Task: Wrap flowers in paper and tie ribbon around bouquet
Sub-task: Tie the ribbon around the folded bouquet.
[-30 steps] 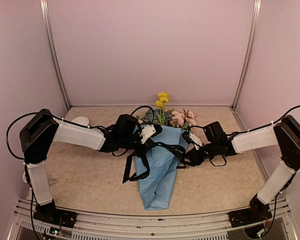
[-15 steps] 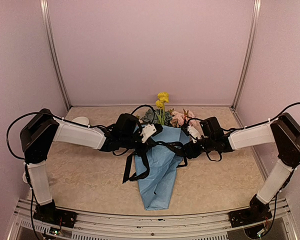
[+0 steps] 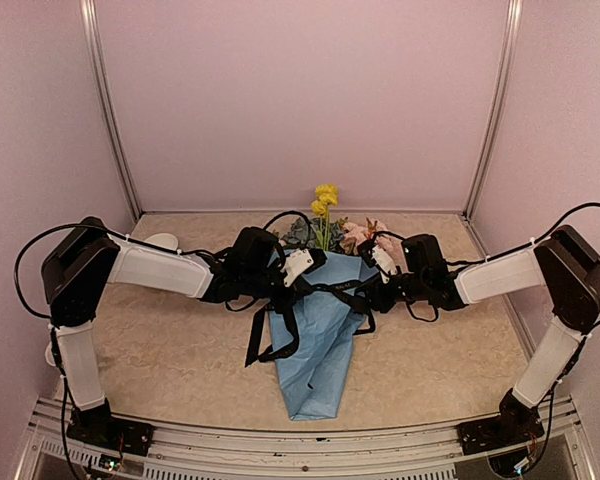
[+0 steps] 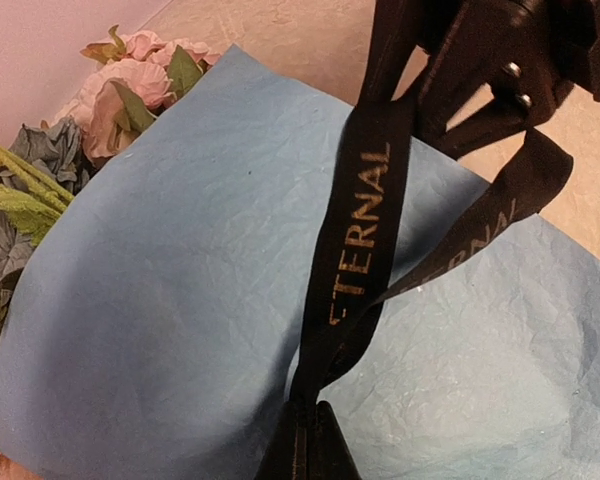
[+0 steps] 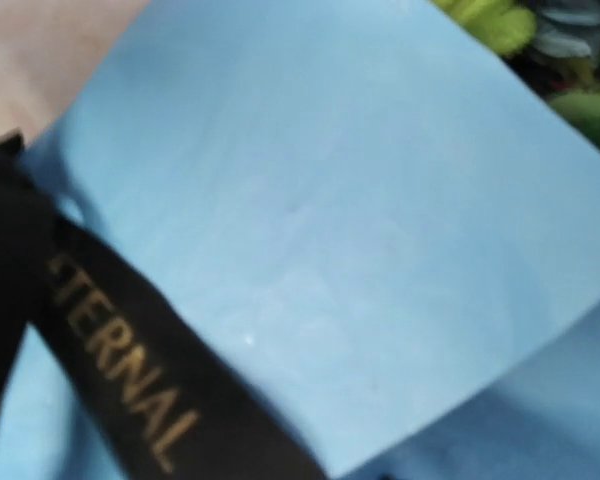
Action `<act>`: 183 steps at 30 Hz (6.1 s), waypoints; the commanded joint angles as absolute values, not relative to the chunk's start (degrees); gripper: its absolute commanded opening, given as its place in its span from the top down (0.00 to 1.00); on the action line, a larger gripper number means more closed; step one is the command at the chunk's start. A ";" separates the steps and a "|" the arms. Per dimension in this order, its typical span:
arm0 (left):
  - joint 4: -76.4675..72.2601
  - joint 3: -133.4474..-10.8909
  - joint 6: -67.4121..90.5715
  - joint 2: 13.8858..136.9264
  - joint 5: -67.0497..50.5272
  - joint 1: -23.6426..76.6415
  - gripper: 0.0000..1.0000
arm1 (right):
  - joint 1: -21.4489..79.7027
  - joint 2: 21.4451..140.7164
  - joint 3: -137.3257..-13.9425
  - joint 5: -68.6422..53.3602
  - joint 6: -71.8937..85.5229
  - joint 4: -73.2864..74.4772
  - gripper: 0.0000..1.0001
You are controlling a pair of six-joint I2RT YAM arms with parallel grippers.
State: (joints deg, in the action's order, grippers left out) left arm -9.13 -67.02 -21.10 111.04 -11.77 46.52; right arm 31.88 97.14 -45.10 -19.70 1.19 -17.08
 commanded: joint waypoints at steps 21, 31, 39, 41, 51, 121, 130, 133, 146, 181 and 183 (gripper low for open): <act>7.16 -61.70 -16.33 100.85 -17.58 39.81 0.02 | 29.72 98.53 -44.38 -17.73 7.46 -16.35 1.00; 1.77 -55.41 -8.08 102.54 -6.34 36.50 0.01 | 29.72 98.86 -45.09 -19.34 7.44 -15.04 1.00; -39.67 -34.23 1.64 77.10 22.15 40.36 0.01 | 29.78 97.47 -44.65 -19.78 7.94 -14.90 1.00; -46.49 -29.18 2.32 75.47 17.42 38.68 0.01 | 29.77 97.64 -44.69 -19.91 8.04 -14.88 1.00; -7.65 -45.05 12.75 90.47 -7.34 35.31 0.33 | 29.79 97.21 -45.57 -20.39 8.50 -13.67 1.00; 0.85 -28.86 30.25 68.12 19.83 19.39 1.00 | -36.00 57.15 -19.01 -17.86 33.38 -5.40 1.00; 1.46 -26.09 32.94 61.80 23.70 14.14 1.00 | -48.65 59.47 -18.39 -23.42 30.16 -6.29 1.00; 2.07 -25.13 34.16 58.99 25.62 11.69 1.00 | -50.19 61.53 -17.72 -23.67 29.61 -7.88 1.00; 4.04 -23.01 36.74 53.98 28.10 5.44 1.00 | -53.70 66.95 -17.14 -20.84 27.28 -10.65 1.00; -9.78 -23.56 25.76 52.10 20.65 22.07 1.00 | -30.83 42.21 -19.66 -28.83 32.66 -5.78 1.00; -10.99 -25.83 21.96 55.04 16.29 26.55 1.00 | -23.82 40.78 -20.82 -31.48 35.38 -7.27 1.00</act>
State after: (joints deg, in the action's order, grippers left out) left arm -3.49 -22.31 30.13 51.29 19.59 20.25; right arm -34.13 44.51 -18.35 -30.85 29.34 -2.50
